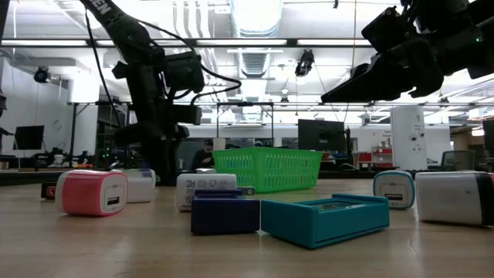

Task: Pick & Place Office items
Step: Put the top blue digital clock into the green bin

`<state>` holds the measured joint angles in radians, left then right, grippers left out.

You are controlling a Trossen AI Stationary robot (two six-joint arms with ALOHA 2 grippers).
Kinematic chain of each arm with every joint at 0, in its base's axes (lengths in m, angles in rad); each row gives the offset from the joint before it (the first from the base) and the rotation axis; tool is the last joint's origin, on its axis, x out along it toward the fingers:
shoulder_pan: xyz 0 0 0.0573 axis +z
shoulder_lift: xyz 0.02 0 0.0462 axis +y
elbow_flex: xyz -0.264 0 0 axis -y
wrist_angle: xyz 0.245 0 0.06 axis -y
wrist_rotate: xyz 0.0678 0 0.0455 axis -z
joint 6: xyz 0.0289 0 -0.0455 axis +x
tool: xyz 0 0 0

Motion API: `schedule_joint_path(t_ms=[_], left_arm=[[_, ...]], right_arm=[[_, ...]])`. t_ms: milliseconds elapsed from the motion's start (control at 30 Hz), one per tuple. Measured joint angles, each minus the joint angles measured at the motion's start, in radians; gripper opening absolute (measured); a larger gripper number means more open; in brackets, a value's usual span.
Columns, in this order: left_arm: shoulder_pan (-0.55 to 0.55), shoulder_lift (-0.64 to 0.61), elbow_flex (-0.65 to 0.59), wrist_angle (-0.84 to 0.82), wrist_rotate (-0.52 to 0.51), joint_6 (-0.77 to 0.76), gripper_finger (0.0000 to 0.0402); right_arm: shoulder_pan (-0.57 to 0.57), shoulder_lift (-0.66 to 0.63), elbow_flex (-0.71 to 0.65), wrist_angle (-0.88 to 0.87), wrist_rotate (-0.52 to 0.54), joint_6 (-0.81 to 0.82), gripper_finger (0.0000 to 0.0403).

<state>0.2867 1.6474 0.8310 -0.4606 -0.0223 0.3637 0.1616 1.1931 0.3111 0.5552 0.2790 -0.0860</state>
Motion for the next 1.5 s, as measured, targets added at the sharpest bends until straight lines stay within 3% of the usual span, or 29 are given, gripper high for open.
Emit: schedule_joint_path(t_ms=[867, 1233, 1500], left_arm=[[-0.015, -0.021, -0.005, 0.023, 0.016, -0.075, 0.012], [-0.024, -0.194, -0.149, 0.191, 0.036, -0.137, 0.012], [-0.028, -0.354, -0.302, 0.503, 0.124, -0.189, 0.012]], right_arm=[[0.0, 0.0, 0.0, 0.0, -0.001, 0.0, 0.0224], [0.0, 0.0, -0.002, 0.003, -0.002, -0.001, 0.0224], [0.0, 0.0, -0.002, 0.017, -0.002, -0.003, 0.0224]])
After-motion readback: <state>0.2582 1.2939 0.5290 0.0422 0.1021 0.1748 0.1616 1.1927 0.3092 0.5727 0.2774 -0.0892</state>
